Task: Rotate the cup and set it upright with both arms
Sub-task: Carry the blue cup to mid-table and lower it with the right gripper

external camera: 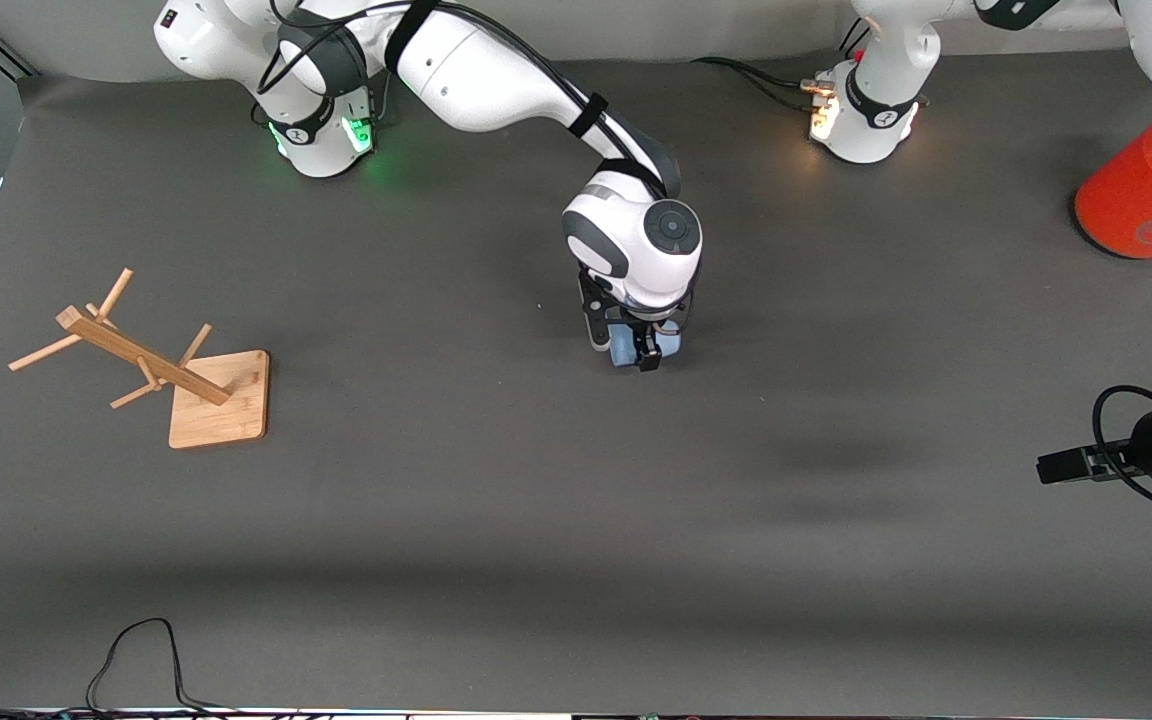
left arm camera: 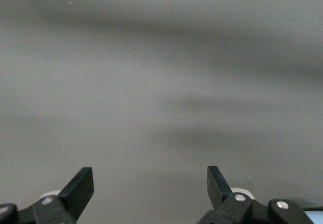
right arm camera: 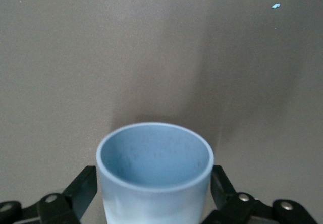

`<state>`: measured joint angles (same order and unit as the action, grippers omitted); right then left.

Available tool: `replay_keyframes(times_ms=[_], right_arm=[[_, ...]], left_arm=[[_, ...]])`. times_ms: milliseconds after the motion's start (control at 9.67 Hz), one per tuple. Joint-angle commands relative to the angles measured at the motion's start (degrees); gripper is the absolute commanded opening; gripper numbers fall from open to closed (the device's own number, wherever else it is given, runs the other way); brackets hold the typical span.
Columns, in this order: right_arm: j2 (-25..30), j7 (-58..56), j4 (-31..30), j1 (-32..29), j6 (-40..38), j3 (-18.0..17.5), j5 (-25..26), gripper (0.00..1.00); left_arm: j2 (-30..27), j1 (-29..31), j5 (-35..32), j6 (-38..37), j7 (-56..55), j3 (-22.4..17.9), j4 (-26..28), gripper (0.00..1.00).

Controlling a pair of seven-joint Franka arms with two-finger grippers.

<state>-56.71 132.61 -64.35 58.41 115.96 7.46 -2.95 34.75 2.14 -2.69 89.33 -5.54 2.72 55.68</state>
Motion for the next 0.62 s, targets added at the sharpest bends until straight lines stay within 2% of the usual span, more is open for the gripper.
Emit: replay_keyframes(times_ms=[0,310,414,517], right_arm=[[-0.9,1.9,1.8,0.6,0.1,0.7,1.2,1.00],[0.4,1.2,1.9,0.0,-0.6,0.9,1.0,1.00],[2.6,1.0,1.9,-0.4,-1.3,0.7,0.2,1.00],[4.7,0.9,1.9,-0.8,-5.4,0.5,0.0,1.00]], left_arm=[[-0.5,0.1,0.6,-1.3,0.4,-0.1,-0.1,1.00],[-0.5,0.1,0.6,-1.3,0.4,-0.1,-0.1,1.00],[-0.5,0.1,0.6,-1.3,0.4,-0.1,-0.1,1.00],[-0.5,0.1,0.6,-1.3,0.3,-0.1,-0.1,1.00]])
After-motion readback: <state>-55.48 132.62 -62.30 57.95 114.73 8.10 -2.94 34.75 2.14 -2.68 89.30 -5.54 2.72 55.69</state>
